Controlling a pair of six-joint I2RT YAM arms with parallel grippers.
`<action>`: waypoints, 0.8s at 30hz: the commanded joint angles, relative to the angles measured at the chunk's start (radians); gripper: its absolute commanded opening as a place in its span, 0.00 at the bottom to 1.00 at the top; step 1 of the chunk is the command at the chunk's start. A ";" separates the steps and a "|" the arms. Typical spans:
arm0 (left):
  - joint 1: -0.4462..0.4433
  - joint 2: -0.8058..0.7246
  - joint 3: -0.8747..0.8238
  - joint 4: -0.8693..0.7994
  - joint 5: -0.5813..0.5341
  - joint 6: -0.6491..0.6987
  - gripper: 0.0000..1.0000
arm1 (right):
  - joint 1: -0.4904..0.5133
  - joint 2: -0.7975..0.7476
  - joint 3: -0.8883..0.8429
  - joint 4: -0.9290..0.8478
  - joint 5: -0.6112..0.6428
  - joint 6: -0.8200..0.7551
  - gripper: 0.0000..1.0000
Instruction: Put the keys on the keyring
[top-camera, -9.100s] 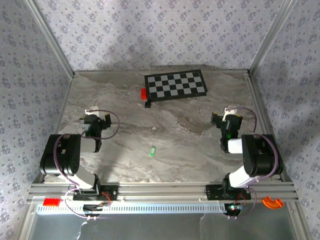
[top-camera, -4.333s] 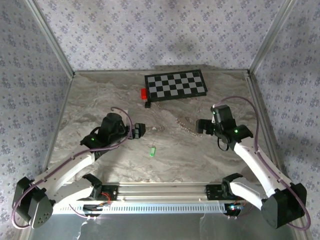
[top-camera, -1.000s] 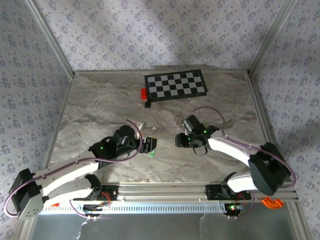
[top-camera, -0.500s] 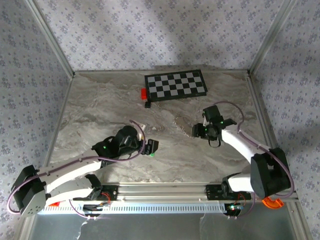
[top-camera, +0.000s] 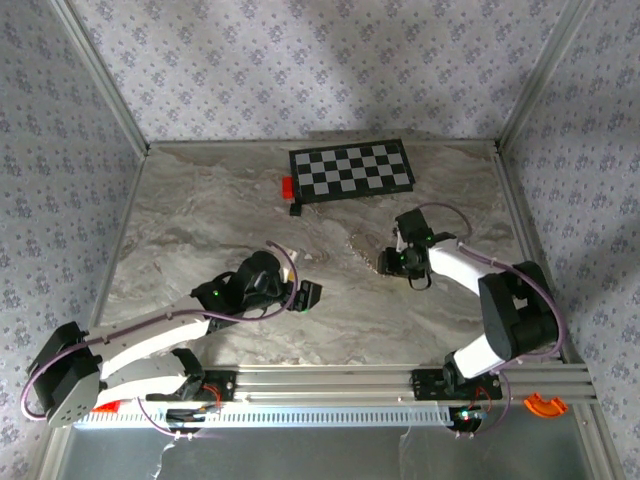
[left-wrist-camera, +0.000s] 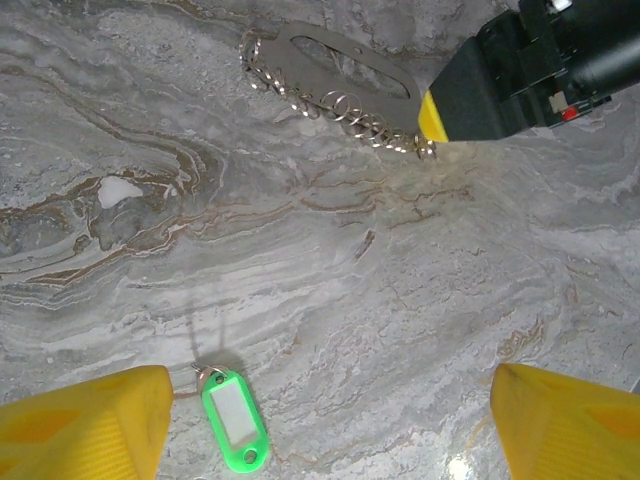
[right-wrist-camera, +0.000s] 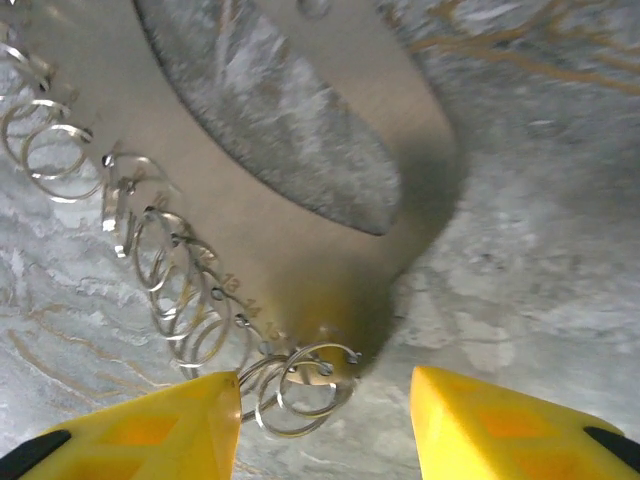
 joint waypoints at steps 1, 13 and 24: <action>-0.006 0.001 0.008 0.037 0.011 0.014 0.82 | 0.036 0.022 0.014 0.017 0.009 0.020 0.47; -0.006 -0.003 0.001 0.038 0.000 0.008 0.81 | 0.191 0.026 -0.017 0.057 0.021 0.109 0.41; 0.008 -0.055 -0.003 -0.025 -0.048 0.008 0.78 | 0.304 -0.118 -0.052 0.068 -0.064 0.237 0.40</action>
